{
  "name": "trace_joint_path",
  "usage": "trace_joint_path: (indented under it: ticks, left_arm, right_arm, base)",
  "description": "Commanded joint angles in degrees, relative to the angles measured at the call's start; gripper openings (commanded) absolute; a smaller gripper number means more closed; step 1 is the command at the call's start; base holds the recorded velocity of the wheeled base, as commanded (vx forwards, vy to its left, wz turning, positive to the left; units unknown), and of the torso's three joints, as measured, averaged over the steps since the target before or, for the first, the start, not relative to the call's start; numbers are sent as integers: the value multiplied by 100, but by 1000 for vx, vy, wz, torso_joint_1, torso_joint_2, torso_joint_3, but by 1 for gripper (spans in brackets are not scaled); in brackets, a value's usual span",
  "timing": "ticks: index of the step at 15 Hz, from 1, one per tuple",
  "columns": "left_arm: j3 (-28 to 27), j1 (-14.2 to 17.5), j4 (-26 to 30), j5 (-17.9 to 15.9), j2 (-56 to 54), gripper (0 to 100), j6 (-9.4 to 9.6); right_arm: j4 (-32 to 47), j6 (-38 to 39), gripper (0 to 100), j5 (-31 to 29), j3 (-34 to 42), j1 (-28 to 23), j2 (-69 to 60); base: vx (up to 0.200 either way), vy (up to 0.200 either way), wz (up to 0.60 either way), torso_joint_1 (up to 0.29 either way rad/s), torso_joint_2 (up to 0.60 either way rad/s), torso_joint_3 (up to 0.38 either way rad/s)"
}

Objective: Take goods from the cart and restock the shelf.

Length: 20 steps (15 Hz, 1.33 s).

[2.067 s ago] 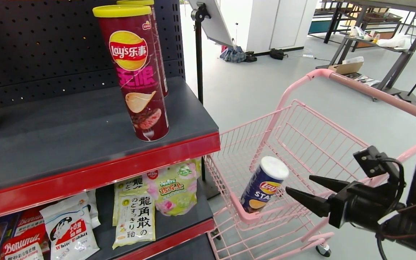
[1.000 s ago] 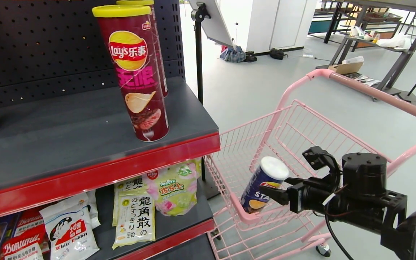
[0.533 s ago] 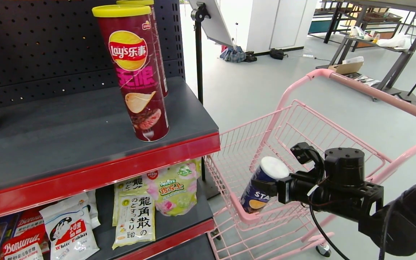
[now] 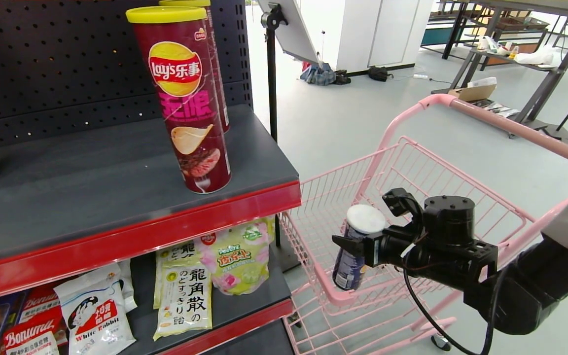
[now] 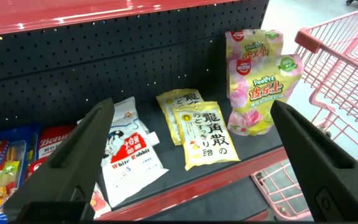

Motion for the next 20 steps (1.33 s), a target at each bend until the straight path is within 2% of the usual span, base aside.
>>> trace_joint_path:
  ticks: [1,5,8,10,11,12,14,15,17,18,19,20]
  left_arm:
    - [0,1,-1,2,-2,100,0]
    - [0,1,-1,11,-2,100,0]
    - [0,-7,-1,2,-2,100,-9]
    - [0,1,-10,11,-2,100,-9]
    - [0,1,-1,2,-2,100,-9]
    - [0,1,-1,2,-2,100,0]
    - [0,1,-1,2,-2,100,0]
    - [0,1,-1,2,-2,100,0]
    - [0,1,-1,2,-2,100,0]
    - [0,-7,-1,2,-2,100,0]
    - [0,1,-1,2,-2,100,0]
    - [0,1,-1,2,-2,100,0]
  right_arm:
    - [-26,17,0,-1,-49,17,122]
    - [-211,8,0,-27,-40,-27,192]
    - [-123,-115,0,-308,-383,-36,-388]
    - [862,-414,0,-326,-664,-115,-1381]
    - [1099,-475,0,-326,-735,-159,-1609]
    - [1899,-800,0,-335,-998,-343,-2462]
    - [2927,-1231,0,-387,-1280,-669,-3508]
    - [3762,-1293,0,-589,-1394,-774,-4290]
    - [5282,-1345,0,-1539,-1508,-950,-5538]
    - [5704,-1337,0,-1635,-1473,-967,-5863]
    - [6803,-1170,0,-1635,-1288,-1310,-6760]
    - [7234,-1029,0,-1635,-1130,-1600,-7234]
  base:
    - [0,0,0,0,0,0]
    - [0,0,0,0,0,0]
    - [0,0,0,0,0,0]
    - [0,0,0,0,0,0]
    - [0,0,0,0,0,0]
    - [0,0,0,0,0,0]
    - [0,0,0,0,0,0]
    - [0,0,0,0,0,0]
    - [0,0,0,0,0,0]
    - [0,0,0,0,0,0]
    - [0,0,0,0,0,0]
    - [0,0,0,0,0,0]
